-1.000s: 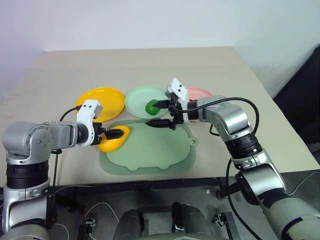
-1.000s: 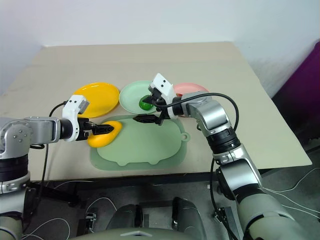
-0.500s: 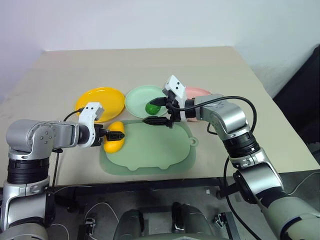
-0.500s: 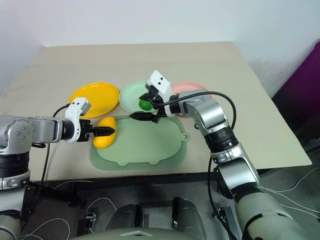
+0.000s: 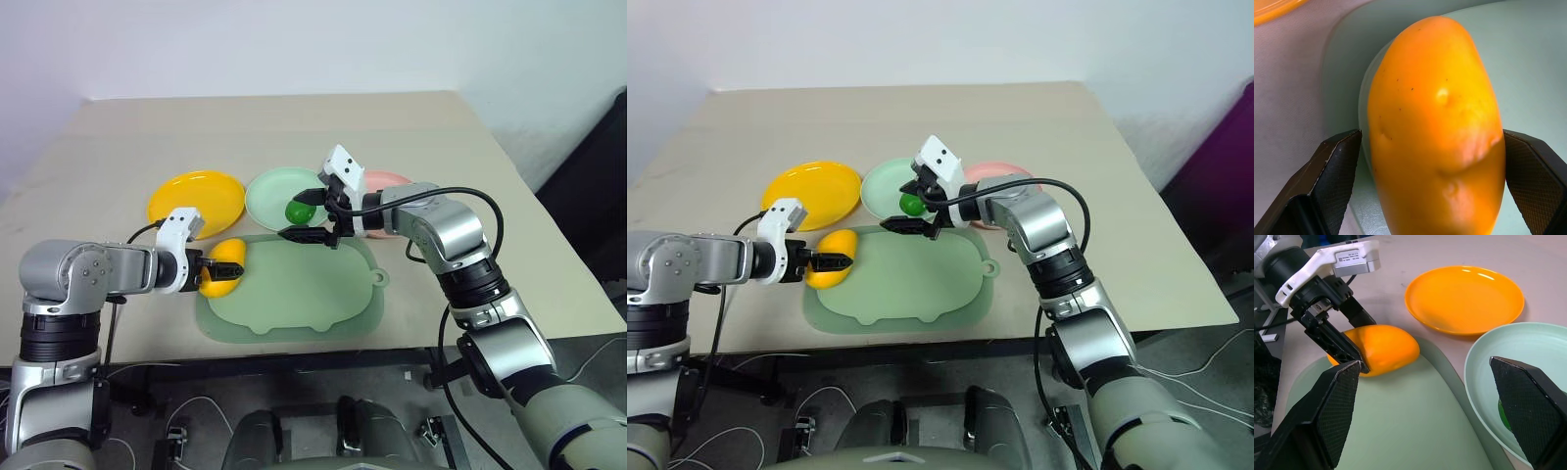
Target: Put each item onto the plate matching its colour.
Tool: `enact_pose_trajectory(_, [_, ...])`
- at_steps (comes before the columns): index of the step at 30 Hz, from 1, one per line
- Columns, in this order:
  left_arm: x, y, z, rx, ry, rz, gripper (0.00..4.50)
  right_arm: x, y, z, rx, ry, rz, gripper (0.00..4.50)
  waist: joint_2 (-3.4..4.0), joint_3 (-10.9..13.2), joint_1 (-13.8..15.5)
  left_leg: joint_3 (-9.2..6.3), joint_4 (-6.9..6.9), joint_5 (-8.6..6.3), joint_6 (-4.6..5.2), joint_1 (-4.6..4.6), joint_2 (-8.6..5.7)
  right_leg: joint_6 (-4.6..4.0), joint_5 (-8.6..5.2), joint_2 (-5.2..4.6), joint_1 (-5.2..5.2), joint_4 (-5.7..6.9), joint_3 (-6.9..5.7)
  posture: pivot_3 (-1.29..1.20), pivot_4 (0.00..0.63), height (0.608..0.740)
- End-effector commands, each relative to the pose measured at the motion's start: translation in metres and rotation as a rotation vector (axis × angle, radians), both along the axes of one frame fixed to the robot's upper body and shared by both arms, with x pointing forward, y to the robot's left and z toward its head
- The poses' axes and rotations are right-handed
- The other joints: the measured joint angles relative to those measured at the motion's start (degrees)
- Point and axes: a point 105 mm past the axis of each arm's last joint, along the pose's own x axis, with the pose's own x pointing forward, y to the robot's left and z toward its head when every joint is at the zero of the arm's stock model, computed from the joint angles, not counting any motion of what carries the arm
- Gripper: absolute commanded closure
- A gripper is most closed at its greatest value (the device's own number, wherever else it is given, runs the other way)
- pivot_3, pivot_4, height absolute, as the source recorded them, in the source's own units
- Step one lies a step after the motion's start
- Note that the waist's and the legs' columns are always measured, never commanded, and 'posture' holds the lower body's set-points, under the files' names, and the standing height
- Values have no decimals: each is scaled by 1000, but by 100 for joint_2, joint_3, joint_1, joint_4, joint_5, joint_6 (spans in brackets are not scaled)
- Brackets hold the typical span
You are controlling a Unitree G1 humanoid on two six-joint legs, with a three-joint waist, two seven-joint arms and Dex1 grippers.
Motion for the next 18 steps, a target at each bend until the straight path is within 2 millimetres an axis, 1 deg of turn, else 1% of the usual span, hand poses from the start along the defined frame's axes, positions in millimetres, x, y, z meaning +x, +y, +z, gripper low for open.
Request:
enact_pose_trajectory(1, [-5,1,-1,27,24,4,0,-5,5,24,35,-76,30,15,0,0,-1,0,0,0,0,0,0,0,0,-1,0,1,0,0,150,740])
enact_pose_trajectory(5, [-3,0,-4,36,29,12,0,-5,5,24,36,-73,29,15,0,0,0,0,0,0,0,1,0,0,0,0,0,1,0,0,150,740])
enact_pose_trajectory(11, [4,-3,-5,42,30,30,0,-6,7,27,43,-78,25,15,0,0,11,0,1,1,-1,2,-1,0,0,-1,2,1,0,0,150,740])
enact_pose_trajectory(18, [7,-5,-13,66,43,35,0,-6,6,30,47,-84,18,15,2,-1,9,0,1,1,-2,6,-1,0,0,-1,6,2,0,0,150,740])
